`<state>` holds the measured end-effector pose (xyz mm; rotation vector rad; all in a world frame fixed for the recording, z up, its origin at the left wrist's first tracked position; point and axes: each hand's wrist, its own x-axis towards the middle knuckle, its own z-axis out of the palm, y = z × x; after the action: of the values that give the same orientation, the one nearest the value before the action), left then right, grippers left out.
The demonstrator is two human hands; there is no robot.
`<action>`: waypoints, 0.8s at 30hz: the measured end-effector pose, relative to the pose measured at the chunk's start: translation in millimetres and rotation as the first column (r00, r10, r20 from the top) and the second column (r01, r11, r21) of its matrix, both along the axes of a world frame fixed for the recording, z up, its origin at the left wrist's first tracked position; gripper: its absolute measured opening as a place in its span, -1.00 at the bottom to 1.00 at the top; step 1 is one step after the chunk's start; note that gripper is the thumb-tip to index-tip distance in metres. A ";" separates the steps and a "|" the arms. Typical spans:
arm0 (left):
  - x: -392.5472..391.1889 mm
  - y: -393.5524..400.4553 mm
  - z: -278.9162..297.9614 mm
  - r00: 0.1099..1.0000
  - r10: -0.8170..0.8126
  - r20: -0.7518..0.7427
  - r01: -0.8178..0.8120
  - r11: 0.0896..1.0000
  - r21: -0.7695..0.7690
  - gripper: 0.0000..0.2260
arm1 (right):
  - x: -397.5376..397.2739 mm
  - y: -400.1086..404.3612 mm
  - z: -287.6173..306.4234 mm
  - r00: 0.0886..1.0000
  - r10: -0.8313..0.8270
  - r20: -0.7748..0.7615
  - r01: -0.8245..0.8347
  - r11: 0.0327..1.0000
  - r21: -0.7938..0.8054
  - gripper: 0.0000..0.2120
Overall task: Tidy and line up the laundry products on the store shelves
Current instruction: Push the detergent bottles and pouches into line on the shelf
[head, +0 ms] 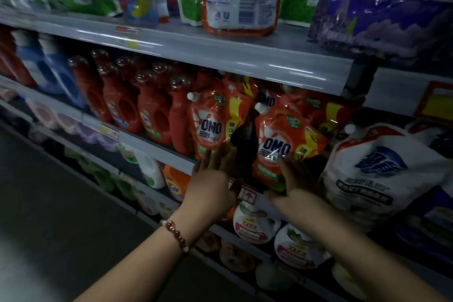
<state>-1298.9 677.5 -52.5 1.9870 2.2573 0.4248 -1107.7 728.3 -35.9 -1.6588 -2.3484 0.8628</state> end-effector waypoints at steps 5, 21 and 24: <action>-41.3 -26.4 35.4 0.980 -0.016 -0.199 0.028 0.998 0.060 -0.38 | -31.6 -31.8 49.1 0.984 0.120 0.135 -0.140 0.979 0.149 -0.22; -281.3 -132.9 231.4 0.882 0.144 -0.449 -0.043 0.973 0.227 -0.34 | -253.8 -126.8 216.0 0.948 0.291 0.132 -0.315 0.784 0.535 -0.23; -318.9 -147.8 265.7 0.887 0.189 -0.421 -0.080 0.962 0.261 -0.33 | -296.0 -138.7 255.3 0.930 0.357 0.089 -0.347 0.769 0.537 -0.25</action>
<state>-1617.8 529.7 213.2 2.2385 2.7485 0.2841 -1403.7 589.6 219.4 -0.9915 -2.5997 0.1882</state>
